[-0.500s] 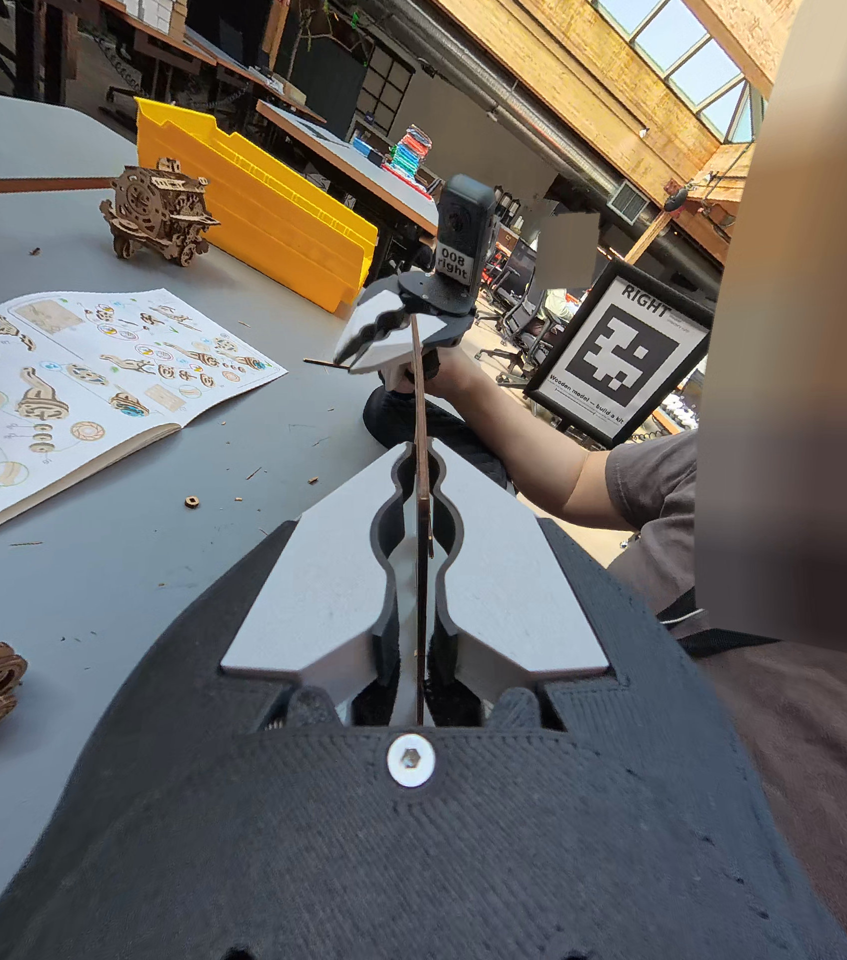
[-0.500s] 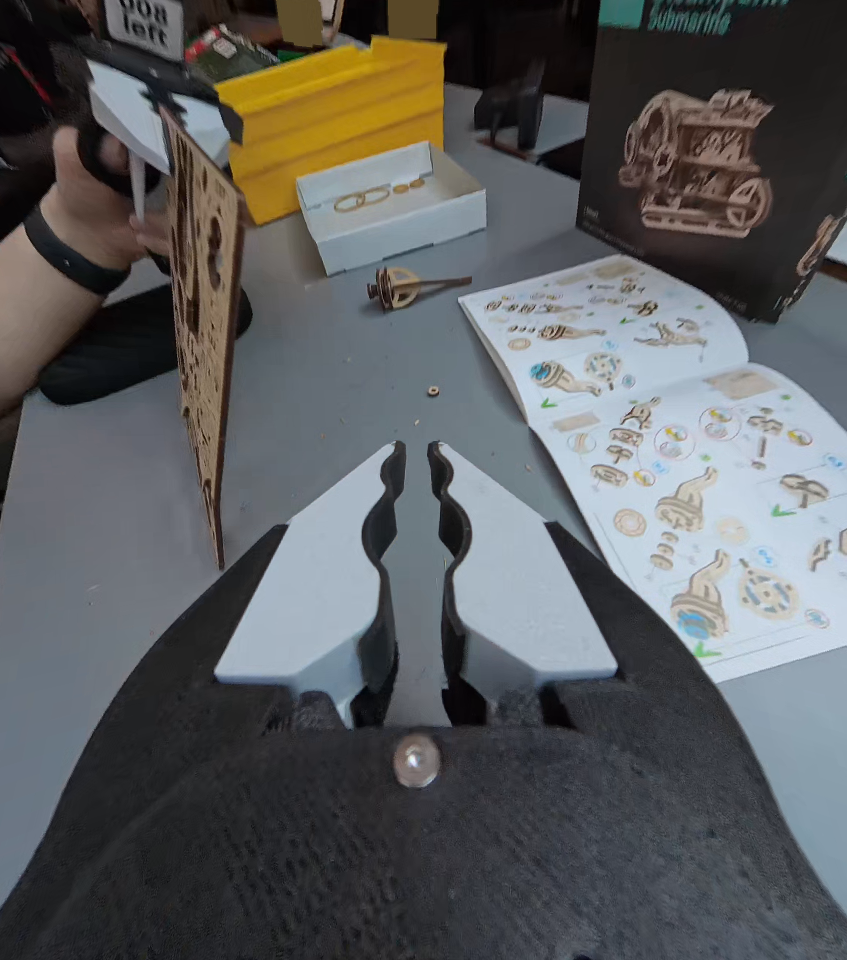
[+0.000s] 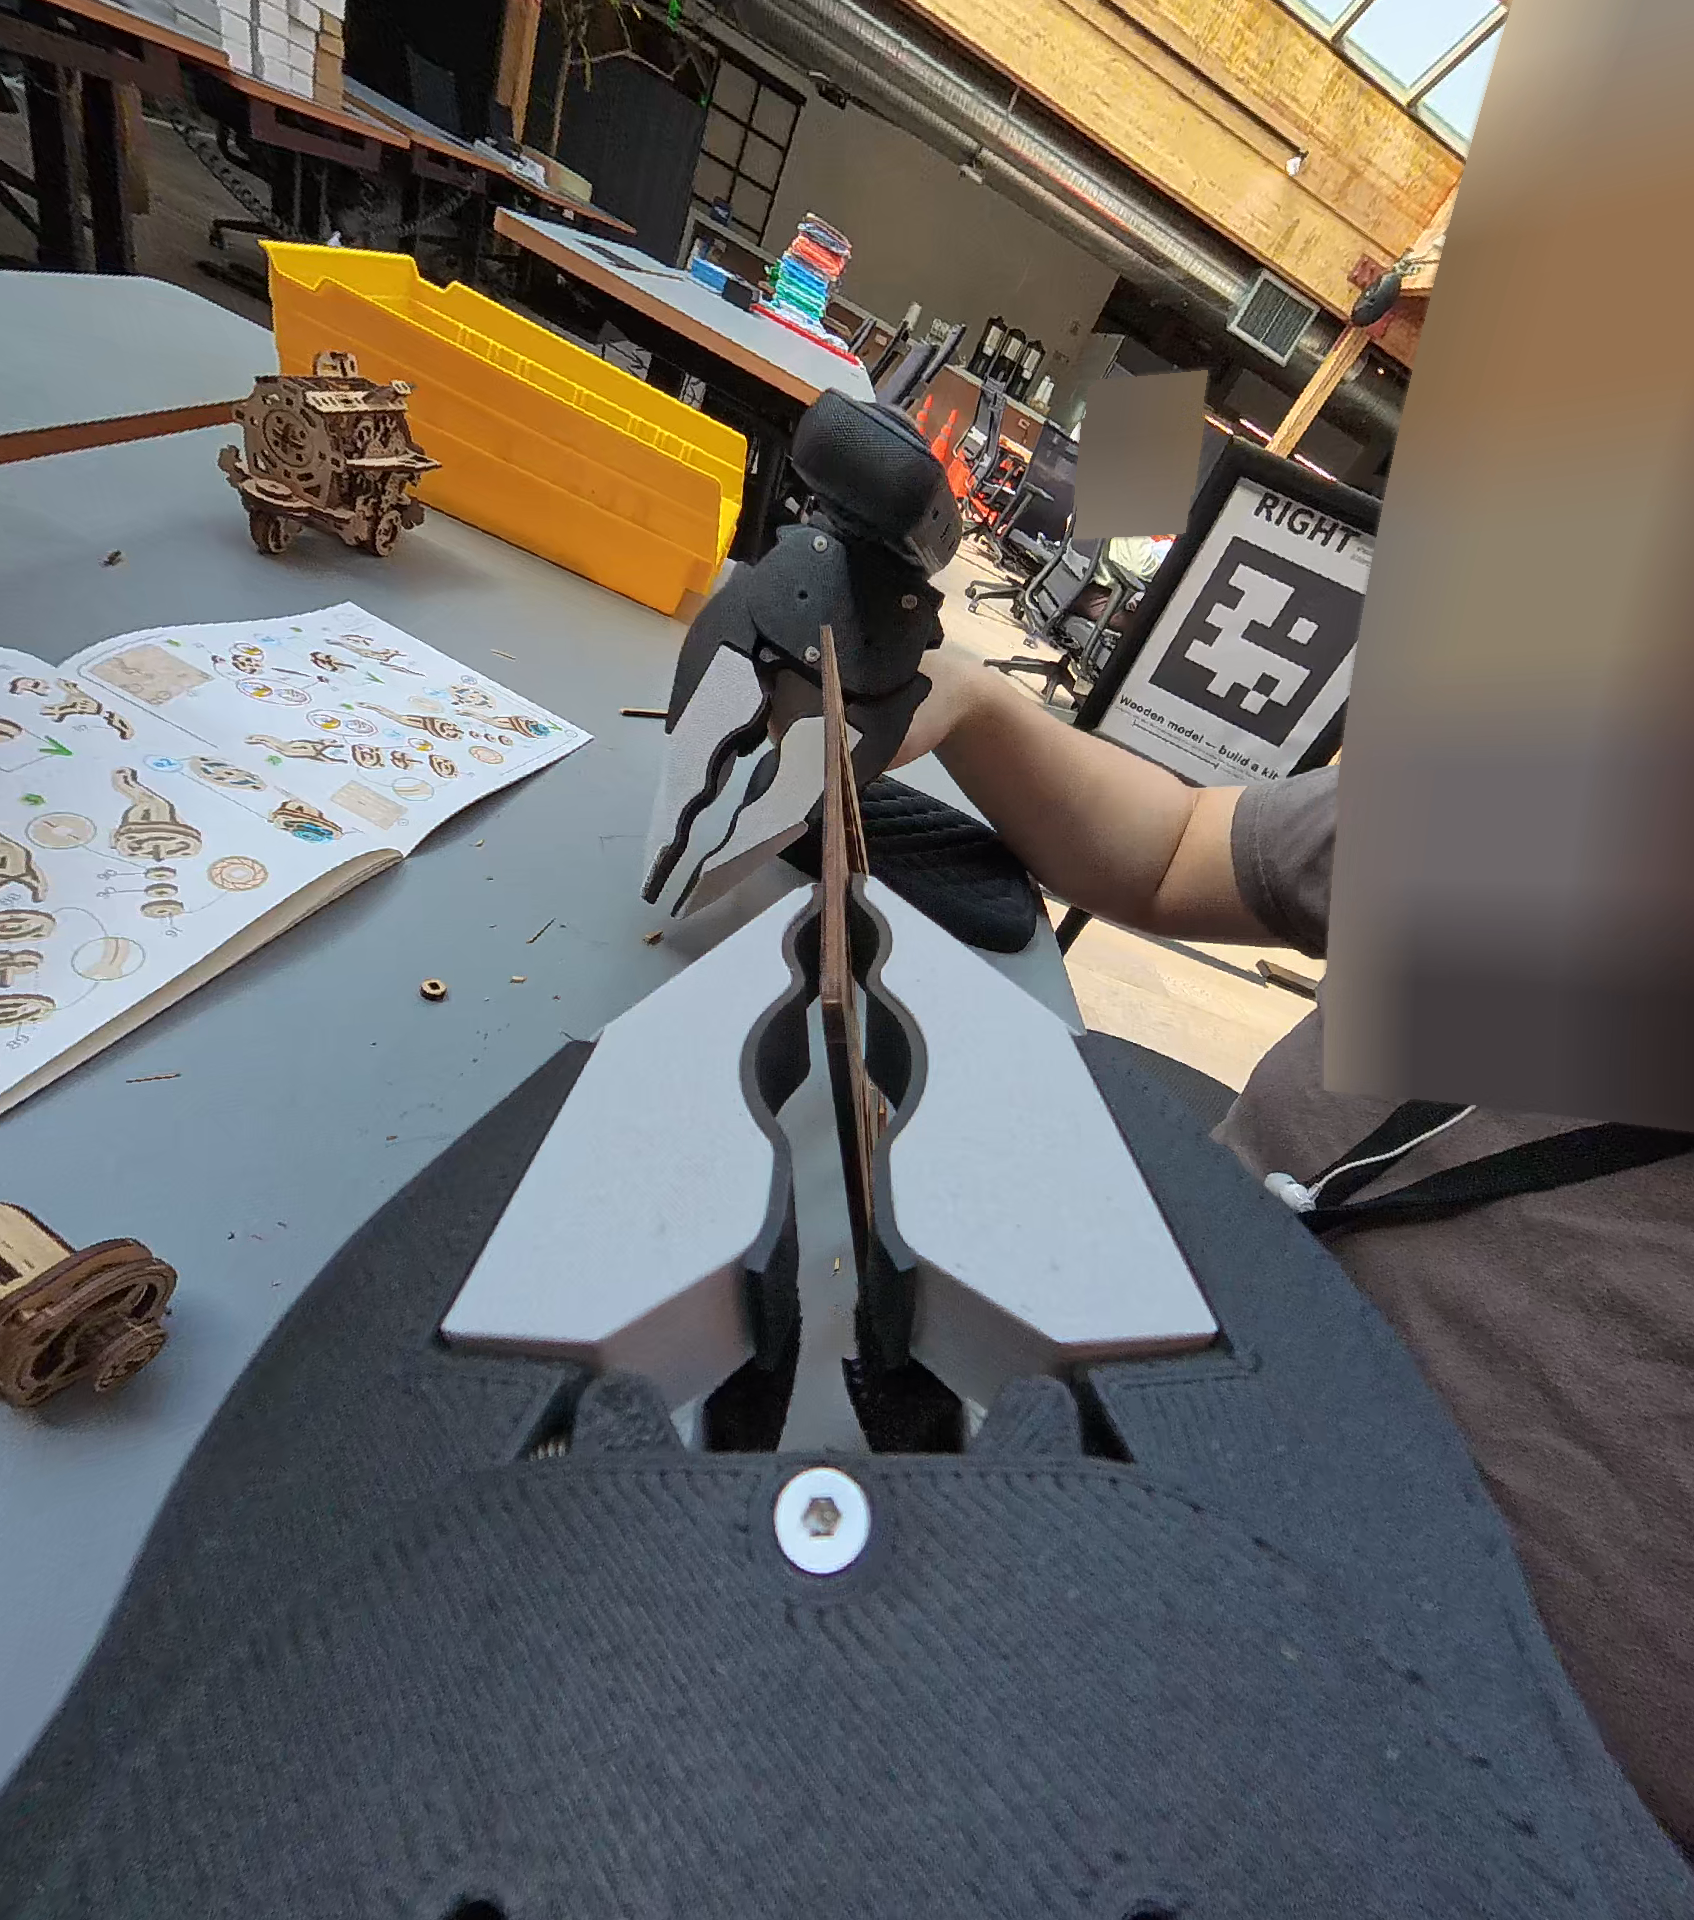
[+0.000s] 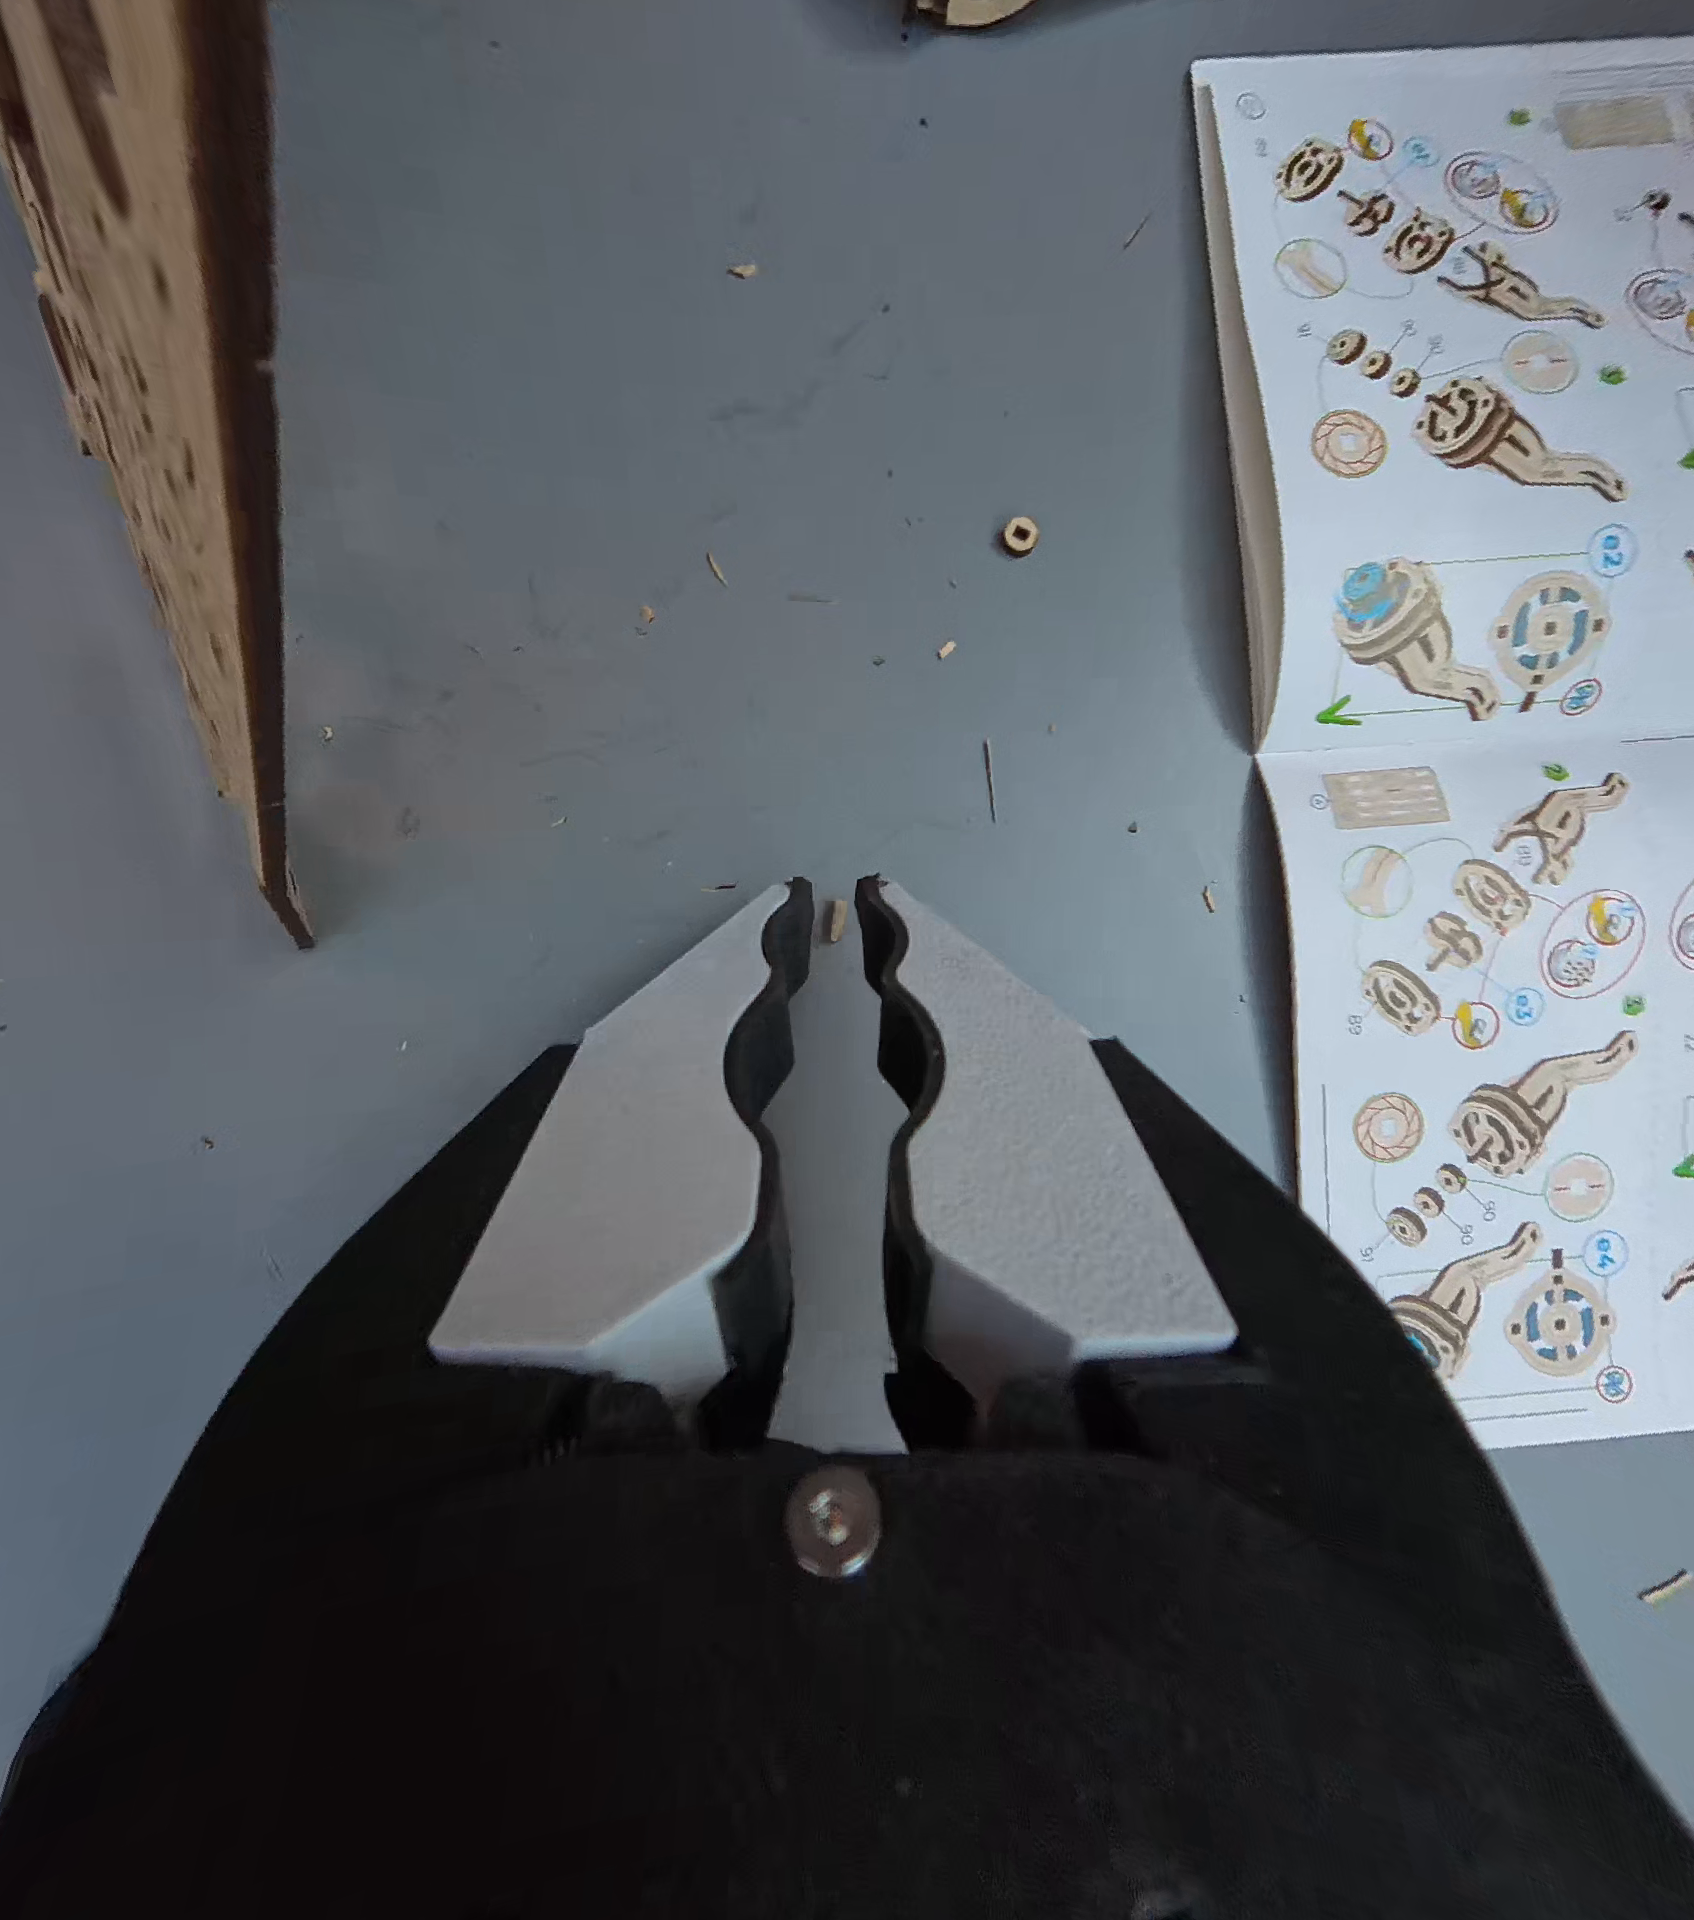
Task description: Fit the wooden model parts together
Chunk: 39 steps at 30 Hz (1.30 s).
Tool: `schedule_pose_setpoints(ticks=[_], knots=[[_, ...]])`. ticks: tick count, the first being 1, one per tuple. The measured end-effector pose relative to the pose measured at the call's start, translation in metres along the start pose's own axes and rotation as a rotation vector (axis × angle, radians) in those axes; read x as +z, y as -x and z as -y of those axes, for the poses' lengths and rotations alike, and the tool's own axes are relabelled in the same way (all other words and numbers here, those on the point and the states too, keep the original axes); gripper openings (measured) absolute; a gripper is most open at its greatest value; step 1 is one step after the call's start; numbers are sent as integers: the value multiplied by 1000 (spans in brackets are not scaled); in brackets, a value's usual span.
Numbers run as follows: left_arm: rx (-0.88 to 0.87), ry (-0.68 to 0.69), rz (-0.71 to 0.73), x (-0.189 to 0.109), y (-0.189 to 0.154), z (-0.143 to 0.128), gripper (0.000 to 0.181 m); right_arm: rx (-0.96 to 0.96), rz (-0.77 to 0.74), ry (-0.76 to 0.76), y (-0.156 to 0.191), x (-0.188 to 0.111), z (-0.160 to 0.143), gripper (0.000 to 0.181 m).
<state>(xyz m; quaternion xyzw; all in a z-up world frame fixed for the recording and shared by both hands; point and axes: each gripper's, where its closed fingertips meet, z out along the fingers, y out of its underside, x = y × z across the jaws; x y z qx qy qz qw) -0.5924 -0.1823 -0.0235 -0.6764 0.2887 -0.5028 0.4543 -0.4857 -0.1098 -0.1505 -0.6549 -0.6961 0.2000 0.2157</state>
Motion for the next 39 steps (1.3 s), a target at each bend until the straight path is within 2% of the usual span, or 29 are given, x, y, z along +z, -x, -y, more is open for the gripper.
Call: schedule_pose_setpoints(ticks=[1, 3, 7, 14, 20, 23, 26, 29, 34, 37, 39], knots=[[-1, 5, 0, 0, 0, -1, 1, -7, 5, 60, -1, 2, -2, 9], [-4, 6, 2, -1, 1, -1, 1, -9, 17, 161, -5, 4, -6, 10], [0, 7, -2, -2, 0, -1, 1, 14, 89, 255, -2, 6, -4, 12], [-2, 9, -5, -3, -1, -1, 1, 16, 123, 401, 1, 13, -12, 8], [-9, 6, -11, -2, -2, -1, 1, 13, 124, 417, 2, 14, -13, 1], [-17, 5, -9, -3, 0, -1, 1, 43, 143, 362, 3, 12, -14, 1], [-31, 5, 0, -4, 2, -1, 1, 132, 161, 185, -1, 3, -5, 1], [-66, 3, 17, -3, 8, -2, 1, 227, 116, -65, -15, -21, 10, 1], [-181, 10, 13, 12, 17, -10, 1, 218, -5, -586, -16, -102, 60, 1], [-247, 22, -17, 24, 18, -17, 1, 125, 1, -884, 14, -154, 103, 1], [-304, 19, -34, 30, 20, -21, 1, 120, 107, -1018, 41, -161, 132, 1]])
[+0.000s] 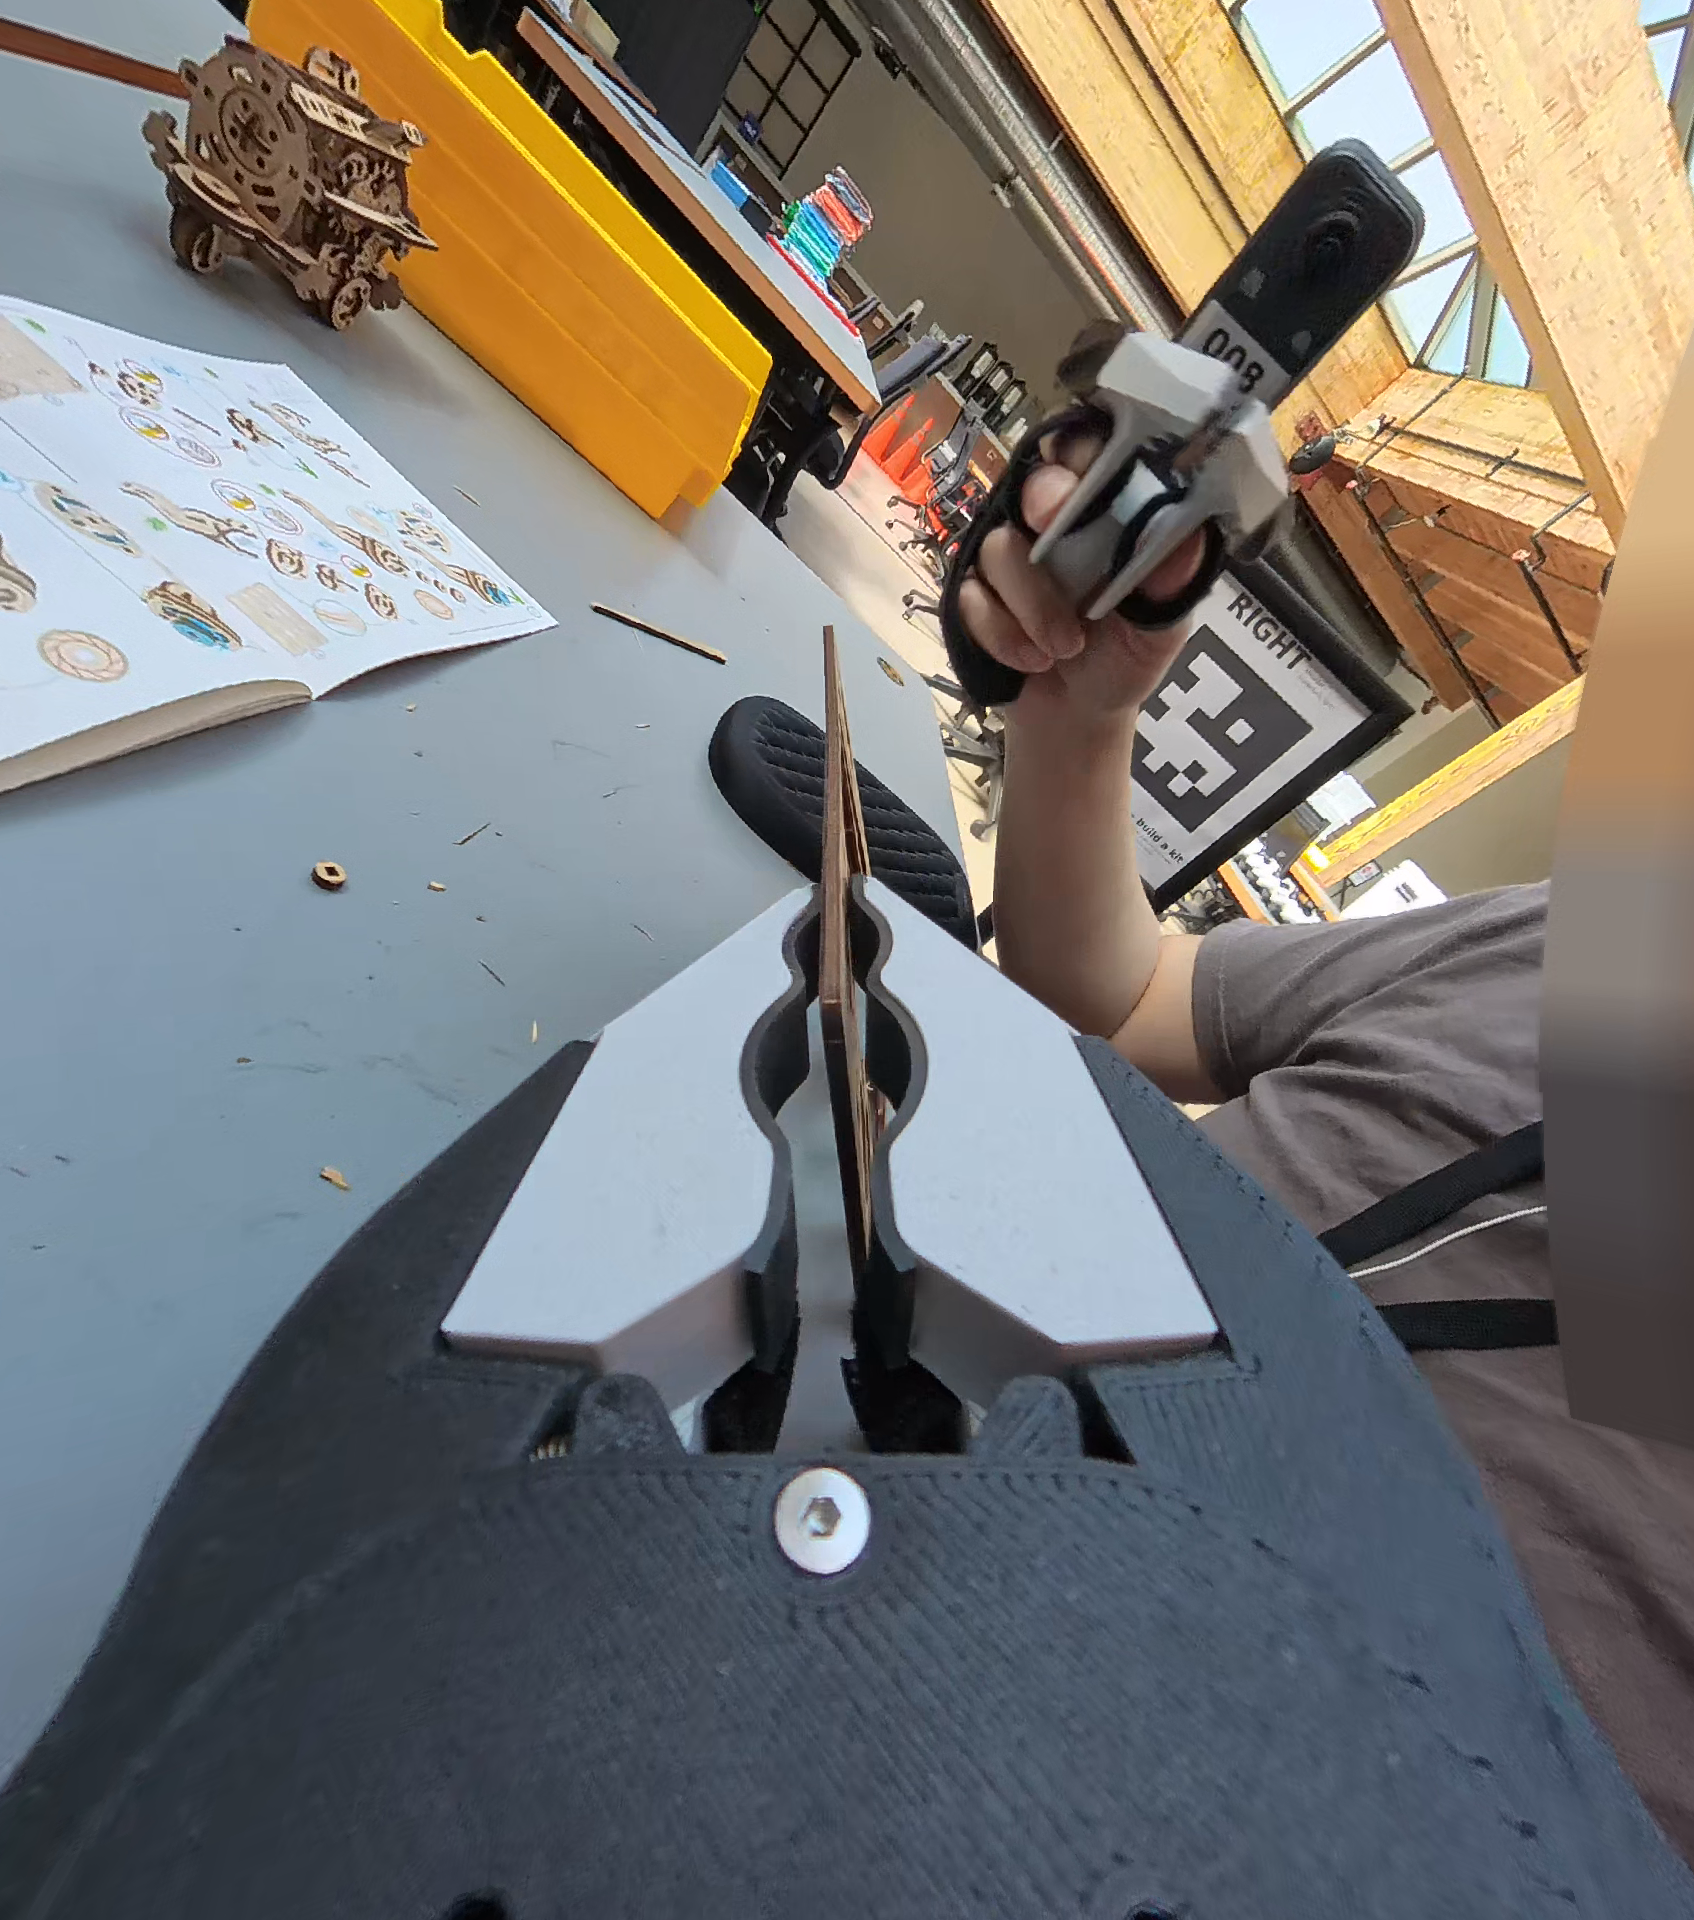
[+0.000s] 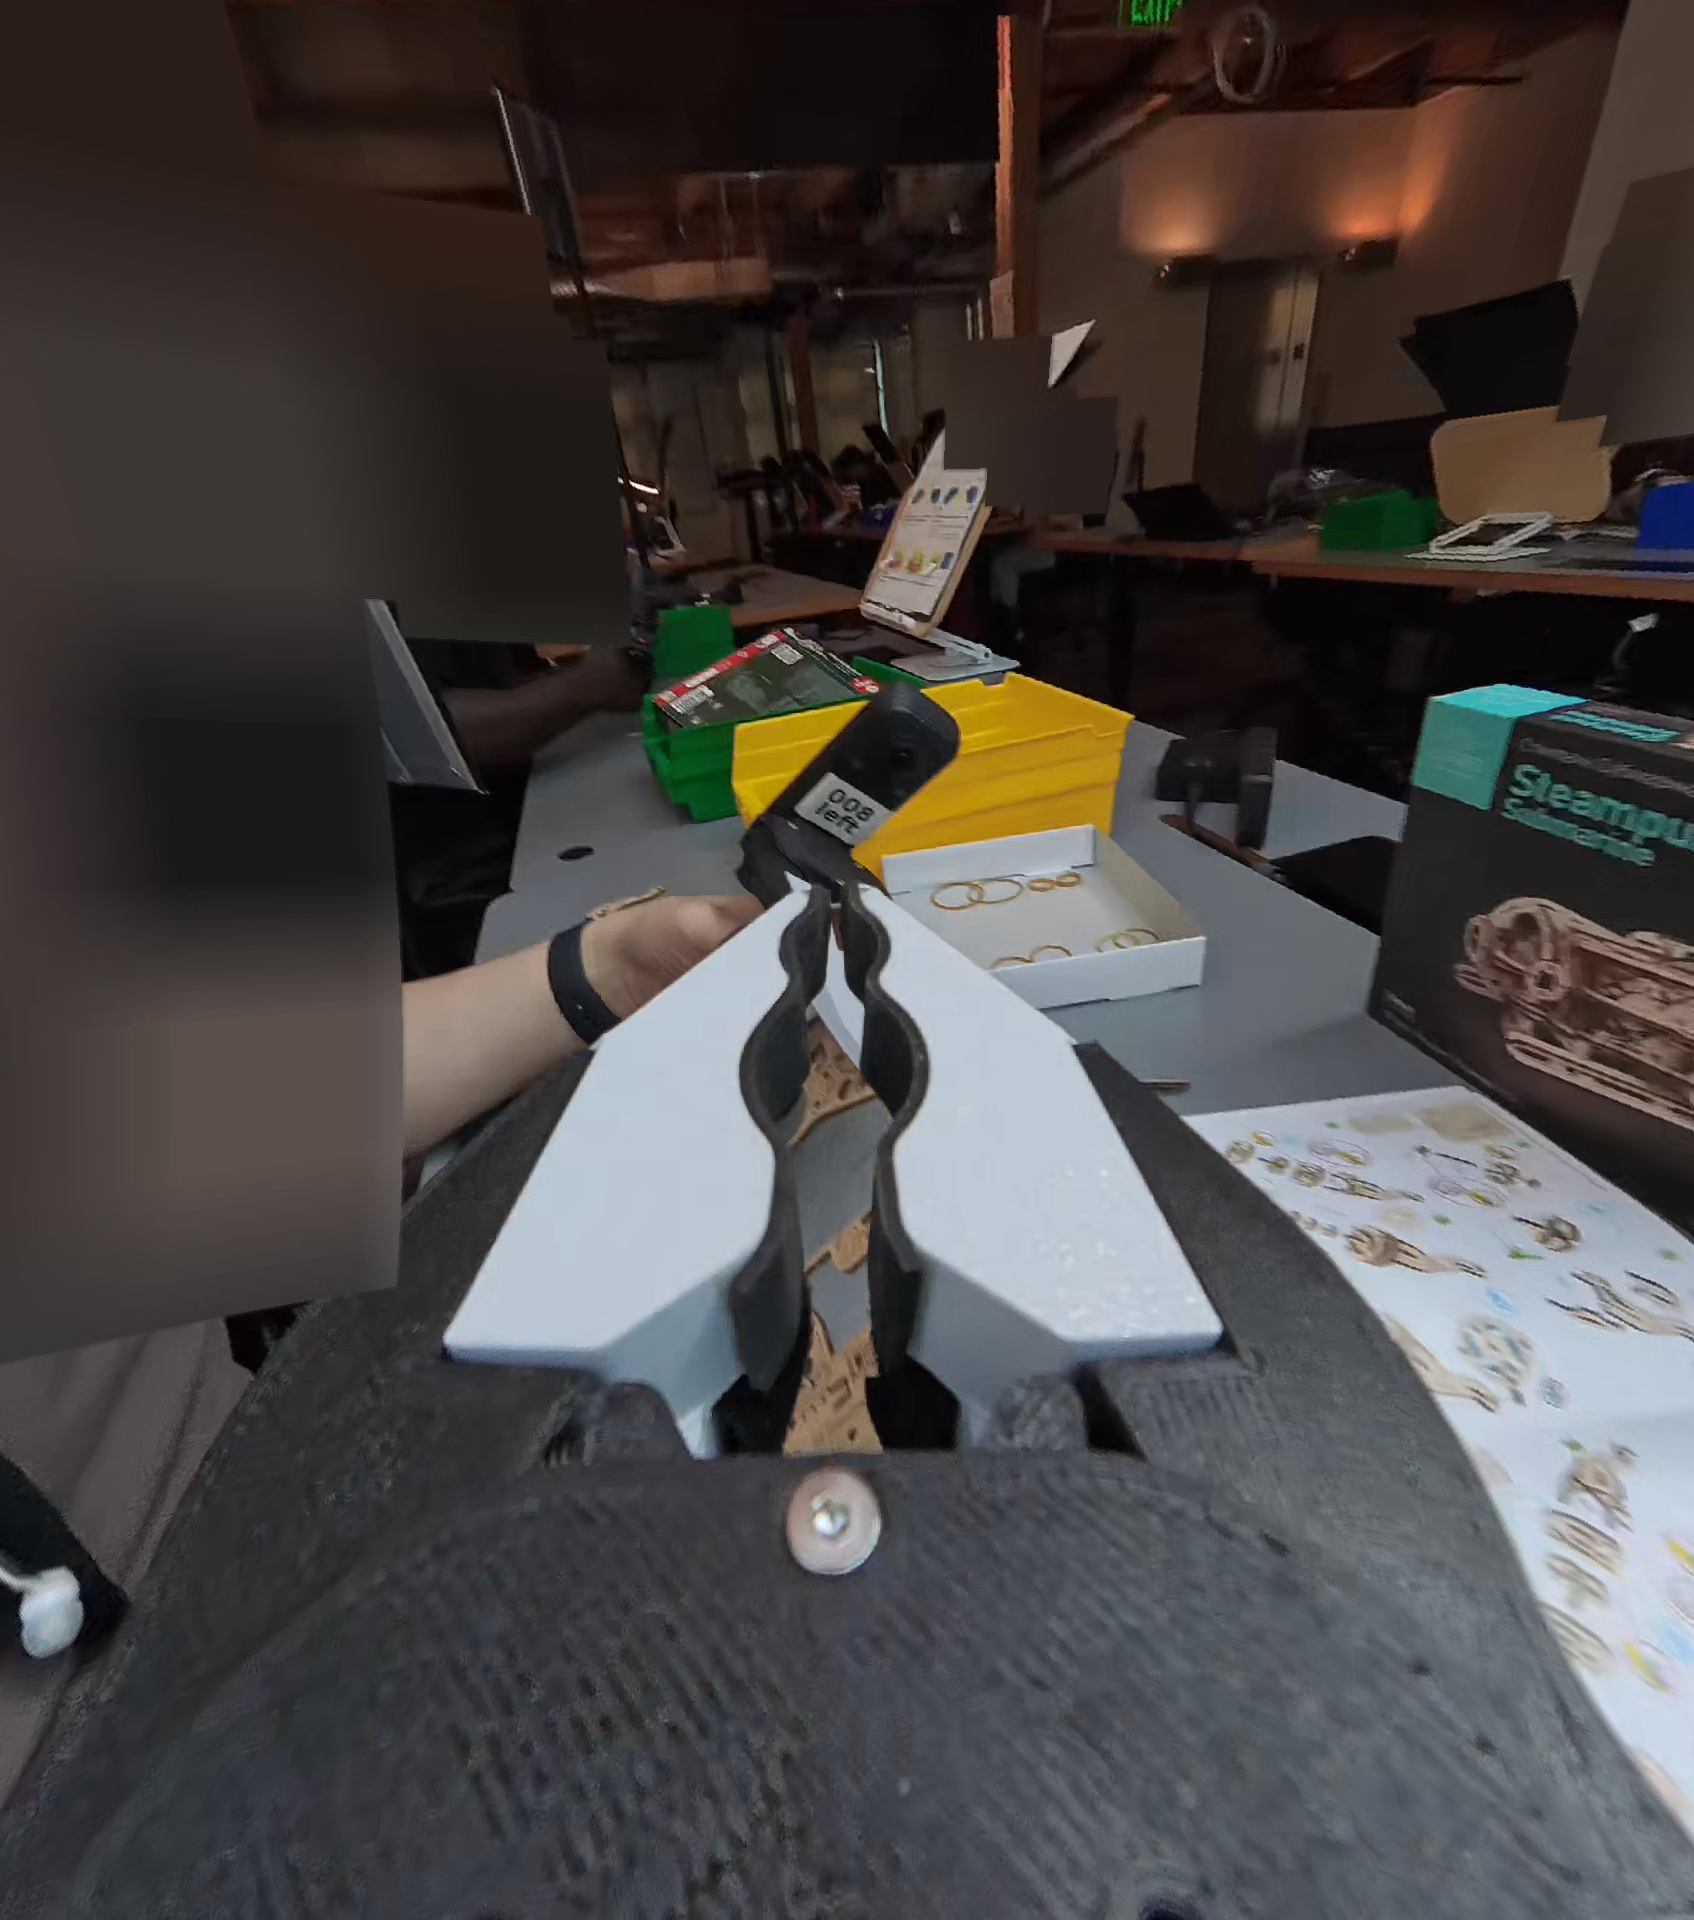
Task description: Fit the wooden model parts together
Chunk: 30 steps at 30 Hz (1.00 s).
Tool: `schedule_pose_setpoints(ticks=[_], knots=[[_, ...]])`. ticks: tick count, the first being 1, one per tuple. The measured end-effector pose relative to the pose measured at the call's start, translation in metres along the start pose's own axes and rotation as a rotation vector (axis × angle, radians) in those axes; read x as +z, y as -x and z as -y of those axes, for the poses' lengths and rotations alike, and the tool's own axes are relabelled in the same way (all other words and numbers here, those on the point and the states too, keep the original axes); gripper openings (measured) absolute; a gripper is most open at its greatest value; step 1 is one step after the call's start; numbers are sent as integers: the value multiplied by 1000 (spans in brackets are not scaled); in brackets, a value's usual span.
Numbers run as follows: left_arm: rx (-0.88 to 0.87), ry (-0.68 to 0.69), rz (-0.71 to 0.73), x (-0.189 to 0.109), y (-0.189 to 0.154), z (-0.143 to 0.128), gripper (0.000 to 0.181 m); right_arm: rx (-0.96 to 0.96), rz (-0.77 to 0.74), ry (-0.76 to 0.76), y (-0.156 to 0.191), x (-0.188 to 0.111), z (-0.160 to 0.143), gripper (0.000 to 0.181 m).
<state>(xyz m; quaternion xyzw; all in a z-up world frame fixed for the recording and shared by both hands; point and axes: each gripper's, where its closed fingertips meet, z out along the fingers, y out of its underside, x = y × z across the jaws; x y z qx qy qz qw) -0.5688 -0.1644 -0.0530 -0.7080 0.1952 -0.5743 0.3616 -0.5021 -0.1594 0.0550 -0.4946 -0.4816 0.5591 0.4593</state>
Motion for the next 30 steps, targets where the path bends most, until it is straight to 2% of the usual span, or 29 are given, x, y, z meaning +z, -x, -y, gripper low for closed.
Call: schedule_pose_setpoints(ticks=[2, 4, 7, 9, 13, 15, 19, 21, 25, 30], knots=[[-69, 3, -33, 5, 1, -3, 4, 70, 52, -4, 15, 28, -15, 1], [-121, -6, -65, 7, 1, -5, 7, 124, 34, 48, 13, 48, -44, 1], [-196, -30, -118, 6, -1, -5, 11, 205, 56, 71, 14, 59, -70, 0], [-257, -41, -149, 6, 0, -5, 15, 112, 47, 129, 13, 62, -84, 0], [-332, -36, -175, 7, 5, -8, 12, -147, 92, 215, 18, 63, -88, 0], [-338, -15, -143, 9, 11, -14, 4, -190, 122, 270, 18, 61, -89, 0], [-370, 10, -145, 12, 14, -20, 2, -261, 228, 345, 17, 55, -98, 0], [-393, 12, -152, 13, 15, -21, 3, -216, 269, 354, 13, 54, -100, 0], [-400, 30, -147, 14, 15, -24, 3, -3, 398, 338, 12, 52, -97, 0], [-447, 52, -166, 15, 15, -29, 3, 132, 572, 358, 16, 47, -91, 0]])
